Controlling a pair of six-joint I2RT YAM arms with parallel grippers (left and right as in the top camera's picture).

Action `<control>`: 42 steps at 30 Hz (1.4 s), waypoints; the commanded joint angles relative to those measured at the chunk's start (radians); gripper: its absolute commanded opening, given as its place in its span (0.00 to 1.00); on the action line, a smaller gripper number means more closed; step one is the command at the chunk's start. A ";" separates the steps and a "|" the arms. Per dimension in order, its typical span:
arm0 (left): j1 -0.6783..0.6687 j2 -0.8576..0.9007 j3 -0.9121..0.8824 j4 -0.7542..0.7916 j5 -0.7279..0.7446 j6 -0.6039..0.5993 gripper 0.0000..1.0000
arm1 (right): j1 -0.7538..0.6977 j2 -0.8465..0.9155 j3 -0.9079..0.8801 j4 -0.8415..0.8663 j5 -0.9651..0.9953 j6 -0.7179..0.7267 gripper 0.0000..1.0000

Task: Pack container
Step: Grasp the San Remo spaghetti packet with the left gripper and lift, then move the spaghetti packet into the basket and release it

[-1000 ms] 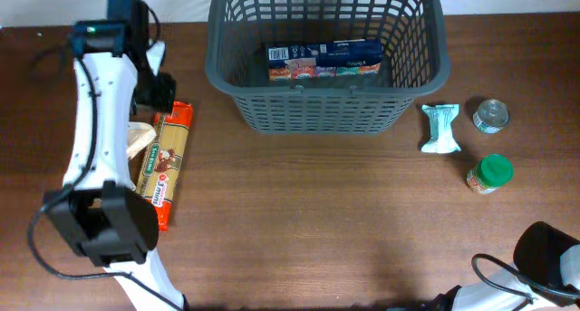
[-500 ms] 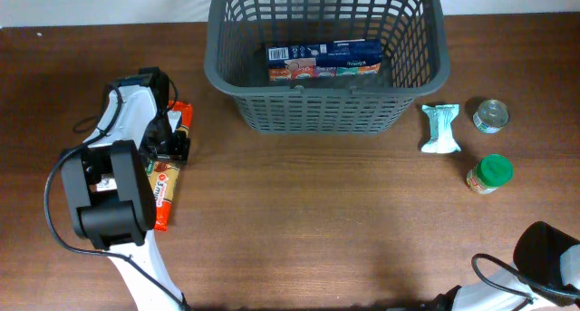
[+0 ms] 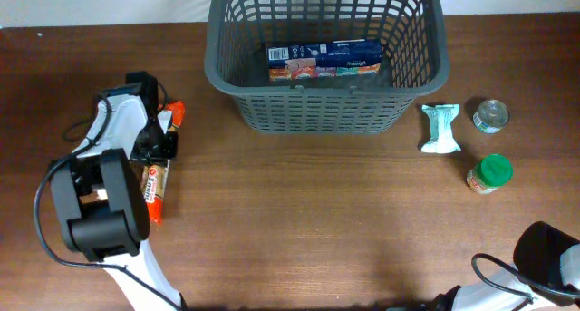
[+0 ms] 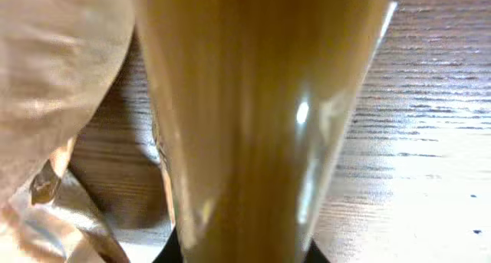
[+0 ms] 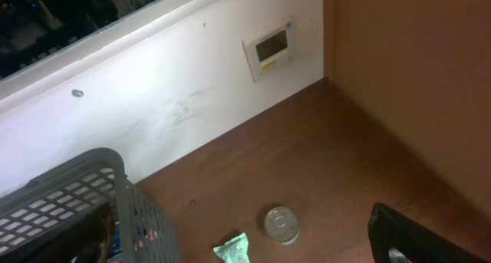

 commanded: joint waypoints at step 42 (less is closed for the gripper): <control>-0.607 0.202 1.256 0.035 0.220 0.903 0.02 | -0.003 0.005 0.002 0.003 -0.002 0.007 0.99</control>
